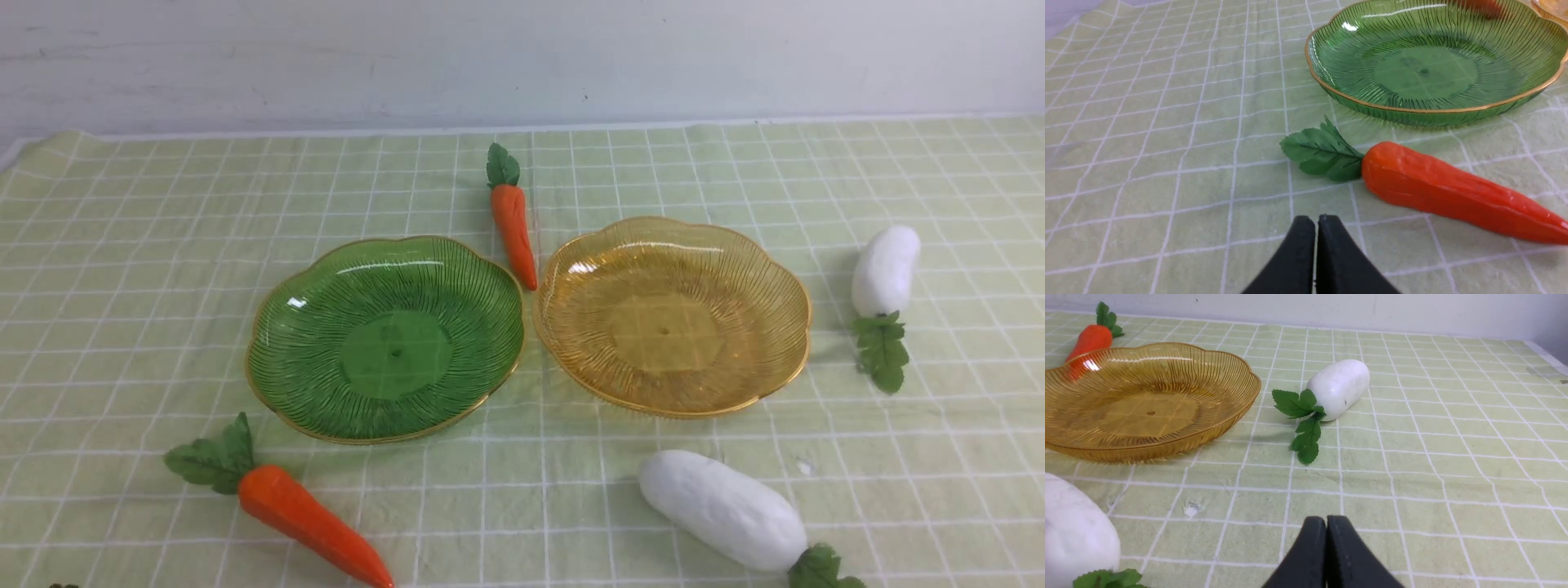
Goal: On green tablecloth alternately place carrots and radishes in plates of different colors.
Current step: 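Pick up the carrot and put it on the nearest plate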
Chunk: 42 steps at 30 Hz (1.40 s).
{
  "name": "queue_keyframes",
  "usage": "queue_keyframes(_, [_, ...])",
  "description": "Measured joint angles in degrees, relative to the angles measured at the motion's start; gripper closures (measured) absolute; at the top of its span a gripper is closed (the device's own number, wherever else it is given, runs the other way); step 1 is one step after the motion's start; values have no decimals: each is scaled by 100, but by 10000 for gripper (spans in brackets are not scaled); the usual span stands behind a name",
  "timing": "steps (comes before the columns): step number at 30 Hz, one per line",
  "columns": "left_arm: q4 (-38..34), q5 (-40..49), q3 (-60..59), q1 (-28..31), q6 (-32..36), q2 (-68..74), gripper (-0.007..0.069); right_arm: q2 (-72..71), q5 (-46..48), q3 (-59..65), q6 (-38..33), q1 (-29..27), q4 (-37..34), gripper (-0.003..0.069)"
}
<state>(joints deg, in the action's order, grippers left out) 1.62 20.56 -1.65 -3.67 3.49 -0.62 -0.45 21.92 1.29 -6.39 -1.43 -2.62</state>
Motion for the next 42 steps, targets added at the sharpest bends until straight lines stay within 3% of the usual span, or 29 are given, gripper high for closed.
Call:
queue_keyframes(5, [-1488, -1472, 0, 0, -1093, 0, 632, 0, 0, 0, 0, 0, 0, 673])
queue_keyframes(15, [-3013, -4024, 169, 0, -1508, 0, 632, 0, 0, 0, 0, 0, 0, 673])
queue_keyframes(19, [-3213, -3066, 1238, 0, -1421, 169, 632, 0, 0, 0, 0, 0, 0, 673])
queue_keyframes(25, [-2821, 260, 3372, 0, -519, 2309, 632, 0, -5, 0, 0, 0, 4, 673])
queue_keyframes(26, [-2781, 469, 3472, 0, -490, 2490, 632, 0, -22, 0, 0, 0, -20, 673])
queue_keyframes(29, [-2511, 1816, 3984, 0, -385, 3937, 632, 0, -492, 42, 190, 0, -598, 673])
queue_keyframes(33, [-2391, 2373, 4086, 0, -349, 5184, 632, 0, -1242, 42, 639, 0, -1715, 673])
queue_keyframes(34, [-2382, 2546, 4086, 0, -349, 5908, 632, 0, -1607, 42, 1034, 0, -2609, 673])
queue_keyframes(35, [-2382, 2546, 4086, 0, -349, 5972, 632, 0, -1637, 42, 1034, 0, -2697, 673])
queue_keyframes(38, [-2505, 2575, 4086, 0, -173, 6755, 632, 0, -1909, 42, 1304, 0, -3867, 673])
queue_keyframes(42, [-2524, 2570, 4086, 0, -122, 7102, 632, 0, -2111, 42, 1279, 0, -4444, 673])
